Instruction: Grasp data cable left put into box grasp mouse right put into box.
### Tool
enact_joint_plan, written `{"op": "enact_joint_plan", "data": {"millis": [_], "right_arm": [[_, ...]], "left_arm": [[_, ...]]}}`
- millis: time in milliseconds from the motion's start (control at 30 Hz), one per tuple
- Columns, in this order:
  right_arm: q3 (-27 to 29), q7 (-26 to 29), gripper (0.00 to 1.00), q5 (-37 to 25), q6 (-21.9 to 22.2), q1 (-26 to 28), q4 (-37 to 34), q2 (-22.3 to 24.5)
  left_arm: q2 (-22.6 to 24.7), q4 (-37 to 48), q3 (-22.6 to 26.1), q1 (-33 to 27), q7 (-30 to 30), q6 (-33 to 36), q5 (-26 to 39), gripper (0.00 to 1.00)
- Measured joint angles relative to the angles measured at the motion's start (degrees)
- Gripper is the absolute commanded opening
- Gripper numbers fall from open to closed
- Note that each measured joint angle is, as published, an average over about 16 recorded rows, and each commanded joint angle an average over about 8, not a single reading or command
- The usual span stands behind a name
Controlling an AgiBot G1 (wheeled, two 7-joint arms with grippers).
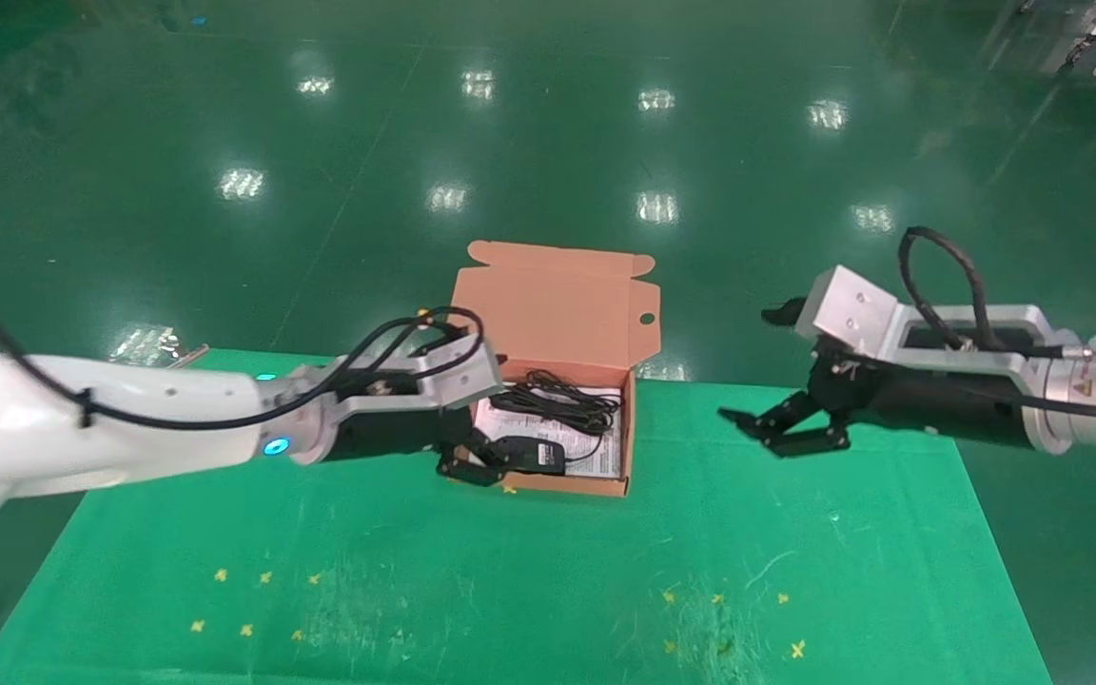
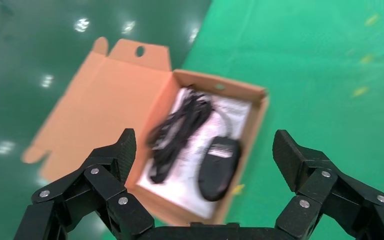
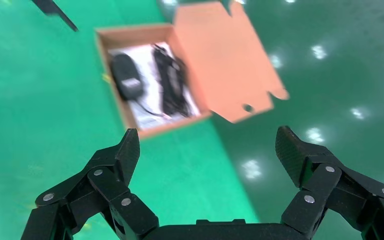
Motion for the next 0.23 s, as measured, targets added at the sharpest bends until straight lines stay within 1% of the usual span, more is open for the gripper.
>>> {"op": "enact_joint_plan", "data": {"millis": [233], "right_arm": [[3.46,-0.72,1.0,3.39,-3.25,-2.61,0.4,0.2]], "left_arm": [[-2.62,-1.99,-3.76,2.32,-0.24,3.9,-4.04,1.0]]}}
